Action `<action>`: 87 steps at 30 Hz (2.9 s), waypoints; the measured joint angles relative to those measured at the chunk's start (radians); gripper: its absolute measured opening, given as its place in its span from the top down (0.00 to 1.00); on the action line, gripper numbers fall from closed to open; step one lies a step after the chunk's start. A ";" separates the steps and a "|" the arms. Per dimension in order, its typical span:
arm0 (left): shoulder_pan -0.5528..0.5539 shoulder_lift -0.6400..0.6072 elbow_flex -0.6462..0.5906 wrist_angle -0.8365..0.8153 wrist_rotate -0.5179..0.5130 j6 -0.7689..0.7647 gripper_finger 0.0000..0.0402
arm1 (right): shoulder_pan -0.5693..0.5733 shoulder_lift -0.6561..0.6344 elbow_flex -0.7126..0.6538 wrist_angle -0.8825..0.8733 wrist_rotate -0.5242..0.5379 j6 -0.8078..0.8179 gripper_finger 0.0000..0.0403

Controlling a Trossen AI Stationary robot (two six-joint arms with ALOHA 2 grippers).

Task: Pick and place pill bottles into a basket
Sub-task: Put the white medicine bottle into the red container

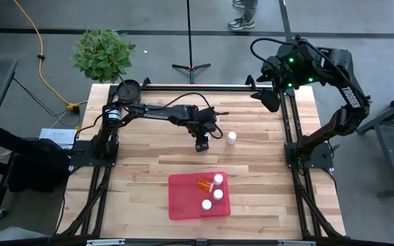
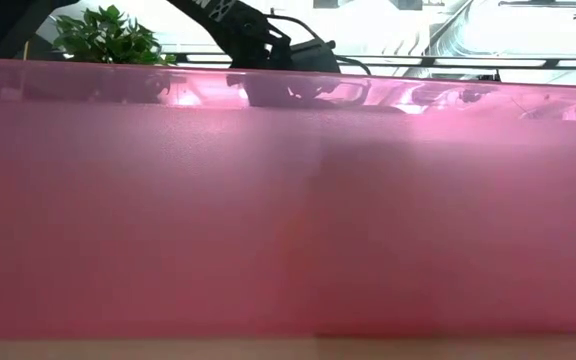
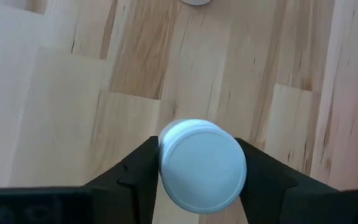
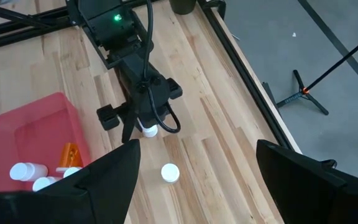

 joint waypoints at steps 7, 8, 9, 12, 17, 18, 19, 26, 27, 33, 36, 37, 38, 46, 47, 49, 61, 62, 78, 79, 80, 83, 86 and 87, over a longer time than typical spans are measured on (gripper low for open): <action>0.000 0.000 0.000 0.000 0.014 0.000 0.49 | 0.000 0.000 0.000 0.000 0.000 0.010 0.23; 0.000 0.000 0.001 0.000 0.015 0.000 0.49 | 0.000 0.000 0.000 0.000 0.000 0.014 0.23; 0.000 0.000 0.005 -0.004 0.015 0.000 0.49 | 0.000 0.000 0.000 0.000 0.000 0.015 0.23; 0.001 0.000 0.028 -0.023 0.016 0.007 0.49 | 0.000 0.000 0.000 0.000 0.000 0.018 0.23; 0.004 -0.001 0.098 -0.086 0.015 0.027 0.49 | 0.000 0.000 0.000 0.000 -0.001 0.018 0.23; 0.006 -0.001 0.122 -0.111 0.015 0.041 0.49 | 0.000 0.000 0.000 0.000 -0.001 0.018 0.23; 0.007 -0.001 0.147 -0.134 0.014 0.051 0.49 | 0.000 0.000 0.000 0.000 -0.003 0.018 0.23; 0.027 -0.002 0.322 -0.309 -0.008 0.111 0.49 | 0.000 -0.016 0.000 0.000 -0.008 0.019 0.23; 0.033 -0.002 0.345 -0.333 -0.009 0.116 0.49 | 0.000 -0.021 0.000 0.000 -0.005 0.020 0.23; 0.066 -0.010 0.441 -0.419 -0.010 0.141 0.49 | 0.000 -0.083 0.000 0.000 0.004 0.042 0.23; 0.083 -0.028 0.446 -0.437 -0.005 0.143 0.49 | 0.000 -0.120 0.000 0.000 0.008 0.054 0.23; 0.089 -0.038 0.446 -0.448 0.004 0.144 0.49 | 0.000 -0.131 0.000 0.000 0.012 0.061 0.23; 0.094 -0.048 0.446 -0.454 0.012 0.143 0.49 | 0.000 -0.142 0.000 0.000 0.022 0.068 0.23; 0.114 -0.153 0.446 -0.483 0.032 0.151 0.49 | 0.000 -0.171 0.000 0.000 0.055 0.078 0.23; 0.110 -0.169 0.446 -0.481 0.043 0.147 0.49 | 0.000 -0.170 0.000 0.000 0.055 0.077 0.23; 0.111 -0.198 0.446 -0.499 0.054 0.144 0.49 | 0.000 -0.167 -0.003 0.000 0.055 0.069 0.23; 0.041 -0.363 0.446 -0.621 0.159 0.127 0.49 | 0.000 -0.159 -0.003 0.000 0.058 0.052 0.23; 0.028 -0.373 0.446 -0.625 0.163 0.119 0.49 | 0.000 -0.159 -0.003 0.000 0.058 0.052 0.23; -0.208 -0.394 0.445 -0.640 0.079 0.003 0.49 | 0.000 -0.159 -0.003 0.000 0.056 0.069 0.23; -0.223 -0.394 0.445 -0.642 0.064 -0.012 0.49 | 0.000 -0.159 -0.003 0.000 0.056 0.069 0.23; -0.238 -0.394 0.445 -0.647 0.053 -0.022 0.49 | 0.000 -0.159 -0.003 0.000 0.056 0.070 0.23; -0.284 -0.394 0.445 -0.655 0.018 -0.063 0.49 | 0.000 -0.159 -0.002 0.000 0.056 0.069 0.23; -0.332 -0.394 0.429 -0.637 -0.009 -0.095 0.49 | 0.000 -0.159 -0.002 0.000 0.054 0.065 0.23; -0.344 -0.395 0.414 -0.626 -0.014 -0.110 0.49 | 0.000 -0.159 -0.002 0.000 0.052 0.063 0.23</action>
